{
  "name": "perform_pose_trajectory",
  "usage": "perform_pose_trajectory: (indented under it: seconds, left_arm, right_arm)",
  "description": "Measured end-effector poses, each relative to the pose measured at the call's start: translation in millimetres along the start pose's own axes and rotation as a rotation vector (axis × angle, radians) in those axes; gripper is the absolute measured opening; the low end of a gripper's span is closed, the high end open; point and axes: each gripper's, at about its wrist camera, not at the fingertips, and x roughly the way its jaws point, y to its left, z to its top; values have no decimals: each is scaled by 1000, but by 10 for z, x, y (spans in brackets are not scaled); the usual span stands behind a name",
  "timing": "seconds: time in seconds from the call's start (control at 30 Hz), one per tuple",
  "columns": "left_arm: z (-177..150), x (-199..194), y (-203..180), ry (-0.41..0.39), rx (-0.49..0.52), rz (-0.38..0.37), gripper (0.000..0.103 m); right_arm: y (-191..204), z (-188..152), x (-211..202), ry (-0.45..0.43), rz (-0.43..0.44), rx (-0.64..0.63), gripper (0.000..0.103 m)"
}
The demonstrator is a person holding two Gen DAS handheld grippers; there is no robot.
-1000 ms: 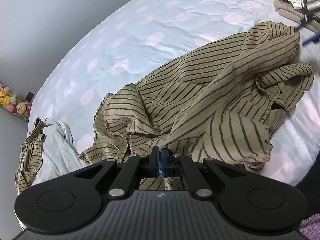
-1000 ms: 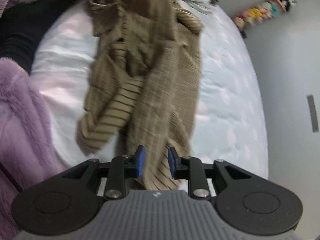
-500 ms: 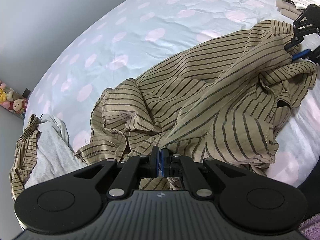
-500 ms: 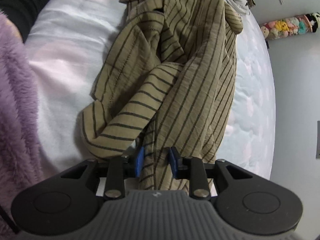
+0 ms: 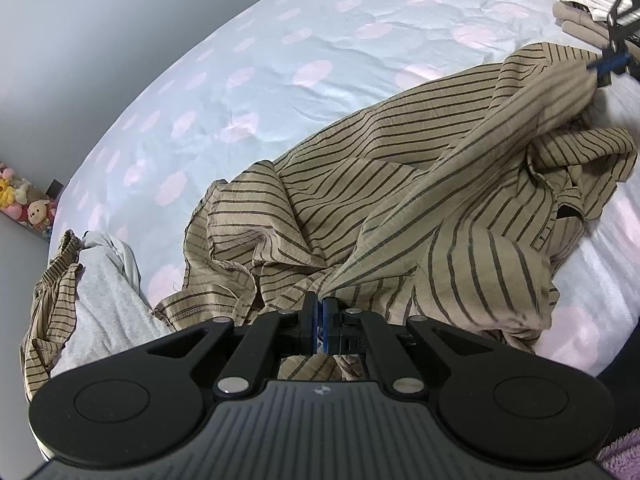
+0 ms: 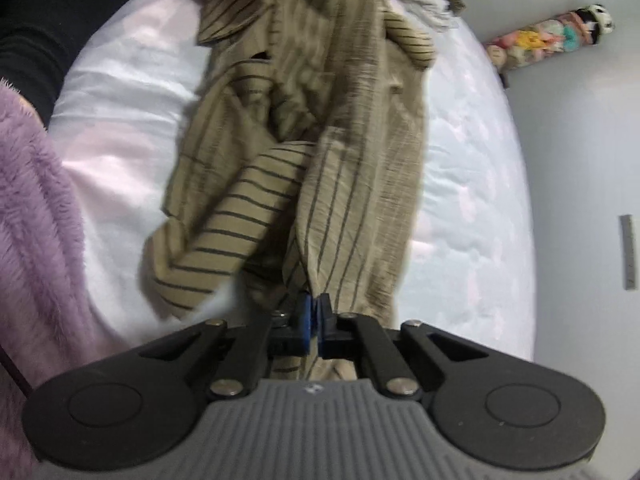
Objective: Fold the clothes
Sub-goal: 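Lift the shirt high with both grippers to hang it open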
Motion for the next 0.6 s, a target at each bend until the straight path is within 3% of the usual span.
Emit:
perform_pose_trajectory:
  seconds: [0.1,0.33,0.5,0.6]
  left_arm:
    - [13,-126,20,-31,-23,5,0]
    - [201,-793,221,-160,-87,139,0]
    - [440,-1631,498,-305,-124,289,0]
    - [577,-2313,660,-431,-167,390,0]
  right_arm:
    - [-203,4,-140,-13,-96,100,3]
    - [-609,137,-542,-33,-369,189,2]
    - [-1069,338,-1009,-101,-577,255,2]
    - [-1378,485,-1400,-152,-725,294,2]
